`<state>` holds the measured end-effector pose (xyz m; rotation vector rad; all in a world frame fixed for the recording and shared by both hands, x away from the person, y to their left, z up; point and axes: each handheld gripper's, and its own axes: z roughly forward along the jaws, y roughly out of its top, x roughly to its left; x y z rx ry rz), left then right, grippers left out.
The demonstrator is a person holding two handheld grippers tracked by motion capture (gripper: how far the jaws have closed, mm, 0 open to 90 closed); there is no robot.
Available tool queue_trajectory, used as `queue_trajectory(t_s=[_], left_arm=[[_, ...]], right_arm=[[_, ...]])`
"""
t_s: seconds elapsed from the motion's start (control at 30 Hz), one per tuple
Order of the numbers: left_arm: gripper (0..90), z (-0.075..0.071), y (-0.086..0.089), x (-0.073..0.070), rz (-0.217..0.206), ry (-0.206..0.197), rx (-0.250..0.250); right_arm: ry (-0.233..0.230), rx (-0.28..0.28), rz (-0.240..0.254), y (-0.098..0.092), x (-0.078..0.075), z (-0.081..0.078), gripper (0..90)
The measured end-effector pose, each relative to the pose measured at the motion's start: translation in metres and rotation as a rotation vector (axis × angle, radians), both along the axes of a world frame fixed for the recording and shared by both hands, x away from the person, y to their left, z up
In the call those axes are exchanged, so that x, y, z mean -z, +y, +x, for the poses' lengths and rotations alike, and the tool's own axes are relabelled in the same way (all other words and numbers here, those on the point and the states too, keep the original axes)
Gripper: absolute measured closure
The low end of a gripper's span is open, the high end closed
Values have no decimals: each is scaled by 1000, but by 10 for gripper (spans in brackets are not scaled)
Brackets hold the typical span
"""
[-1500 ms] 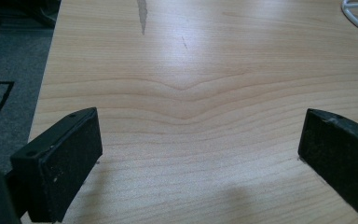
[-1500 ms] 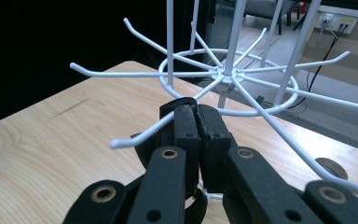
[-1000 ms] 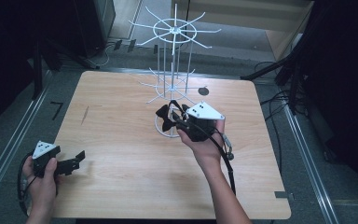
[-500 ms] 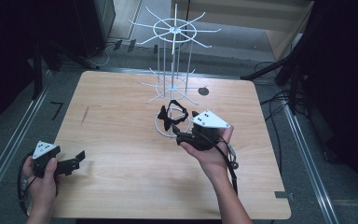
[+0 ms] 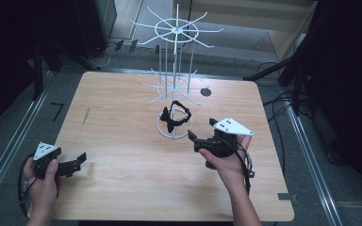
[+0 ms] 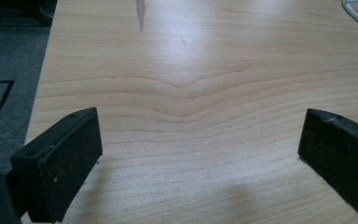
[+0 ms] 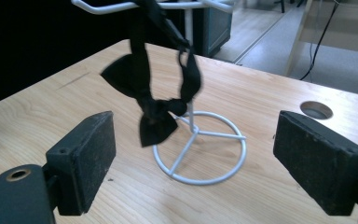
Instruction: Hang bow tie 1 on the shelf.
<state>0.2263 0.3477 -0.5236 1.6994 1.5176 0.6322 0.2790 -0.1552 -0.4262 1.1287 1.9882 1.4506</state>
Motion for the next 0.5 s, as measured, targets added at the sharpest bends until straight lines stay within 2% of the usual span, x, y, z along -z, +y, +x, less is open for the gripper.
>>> queue_trajectory(t_s=[0.1,0.27,0.37,0.4,0.5], left_arm=[[0,0,0,0,0,3,-2],[0,0,-1,0,2,4,-4],[0,0,-1,0,4,7,-3],[0,0,-1,0,8,2,-6],[0,-1,-1,0,8,2,-6]], right_arm=[[16,18,16,-11,4,-1,134],[45,33,5,-26,15,-2,135],[63,50,16,-33,19,-3,137],[83,73,37,-41,22,-2,141],[99,112,34,-49,28,-1,148]])
